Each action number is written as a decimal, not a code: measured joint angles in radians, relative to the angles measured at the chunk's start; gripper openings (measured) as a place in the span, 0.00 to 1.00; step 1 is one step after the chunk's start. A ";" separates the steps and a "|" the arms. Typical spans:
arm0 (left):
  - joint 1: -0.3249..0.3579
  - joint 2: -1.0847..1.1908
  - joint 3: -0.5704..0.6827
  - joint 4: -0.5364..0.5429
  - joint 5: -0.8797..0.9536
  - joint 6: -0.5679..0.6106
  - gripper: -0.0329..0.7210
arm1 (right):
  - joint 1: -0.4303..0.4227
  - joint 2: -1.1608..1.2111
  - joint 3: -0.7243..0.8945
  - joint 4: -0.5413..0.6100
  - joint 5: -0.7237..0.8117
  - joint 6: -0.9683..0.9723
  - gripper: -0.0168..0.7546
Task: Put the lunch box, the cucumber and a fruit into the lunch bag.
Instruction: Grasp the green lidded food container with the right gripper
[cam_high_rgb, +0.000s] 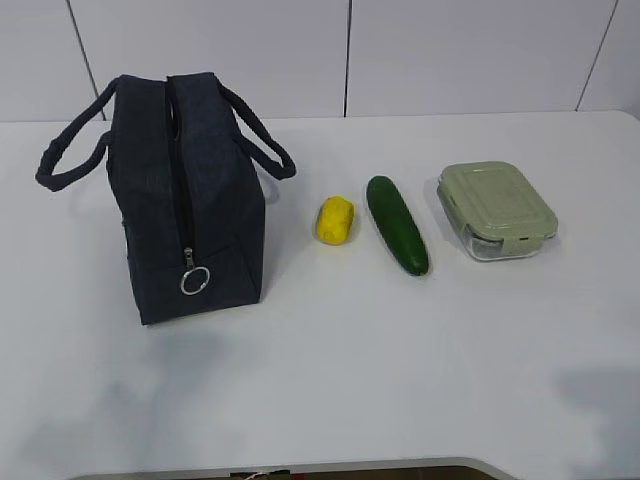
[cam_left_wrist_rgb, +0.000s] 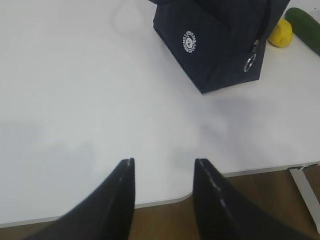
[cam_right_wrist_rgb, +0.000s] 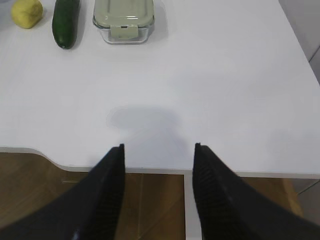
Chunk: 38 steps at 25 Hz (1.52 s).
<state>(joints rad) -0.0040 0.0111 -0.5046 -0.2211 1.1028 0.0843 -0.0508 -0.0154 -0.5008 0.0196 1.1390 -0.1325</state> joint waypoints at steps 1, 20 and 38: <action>0.000 0.000 0.000 0.000 0.000 0.000 0.42 | 0.000 0.000 -0.004 0.000 -0.005 0.000 0.50; 0.000 0.000 0.000 0.000 0.000 0.000 0.42 | 0.000 0.935 -0.543 0.238 -0.239 -0.140 0.59; 0.000 0.000 0.000 0.000 0.000 0.000 0.42 | -0.423 1.609 -0.992 0.882 0.079 -0.669 0.59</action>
<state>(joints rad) -0.0040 0.0111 -0.5046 -0.2211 1.1028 0.0843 -0.4737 1.5940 -1.4928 0.9014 1.2182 -0.8013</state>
